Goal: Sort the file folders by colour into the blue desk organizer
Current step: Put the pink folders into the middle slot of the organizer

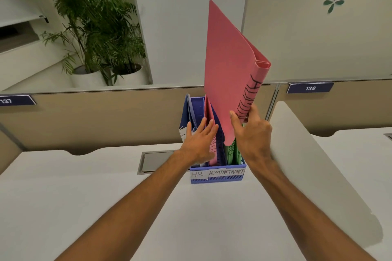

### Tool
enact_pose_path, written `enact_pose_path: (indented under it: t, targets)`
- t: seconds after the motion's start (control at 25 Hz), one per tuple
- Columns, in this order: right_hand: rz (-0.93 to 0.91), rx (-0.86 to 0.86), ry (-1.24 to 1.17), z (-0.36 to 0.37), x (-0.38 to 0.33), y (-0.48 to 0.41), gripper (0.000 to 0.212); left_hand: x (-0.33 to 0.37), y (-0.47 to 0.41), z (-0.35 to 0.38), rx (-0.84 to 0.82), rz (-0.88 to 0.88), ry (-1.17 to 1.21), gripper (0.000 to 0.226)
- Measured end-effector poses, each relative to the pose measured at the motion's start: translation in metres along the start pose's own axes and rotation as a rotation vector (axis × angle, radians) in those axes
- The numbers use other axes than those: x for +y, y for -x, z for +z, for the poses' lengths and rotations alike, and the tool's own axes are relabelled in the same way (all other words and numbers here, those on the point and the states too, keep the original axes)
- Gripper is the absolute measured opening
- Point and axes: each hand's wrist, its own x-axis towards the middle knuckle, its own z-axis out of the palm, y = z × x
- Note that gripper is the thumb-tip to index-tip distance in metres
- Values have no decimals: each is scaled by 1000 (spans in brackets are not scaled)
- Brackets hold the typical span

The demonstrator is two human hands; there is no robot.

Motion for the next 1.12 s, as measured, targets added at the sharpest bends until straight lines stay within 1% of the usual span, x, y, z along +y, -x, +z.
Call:
enact_pose_path:
  t: [0.12, 0.32, 0.6, 0.84, 1.0, 1.12]
  targets:
    - [24, 8, 4, 4, 16, -3, 44, 4, -7, 8, -10, -6, -29, 95]
    - [56, -43, -6, 15, 33, -3, 45, 9, -16, 14, 64, -26, 30, 85]
    - [96, -129, 19, 37, 48, 4, 48, 3, -14, 23, 61, -37, 25, 87]
    - [114, -161, 28, 66, 59, 12, 49, -3, -8, 24, 82, 10, 52, 87]
    - [167, -198, 20, 88, 73, 31, 49, -2, -8, 27, 94, 22, 95, 89]
    - [210, -226, -33, 100, 84, 40, 48, -5, -10, 33, 102, 30, 99, 90]
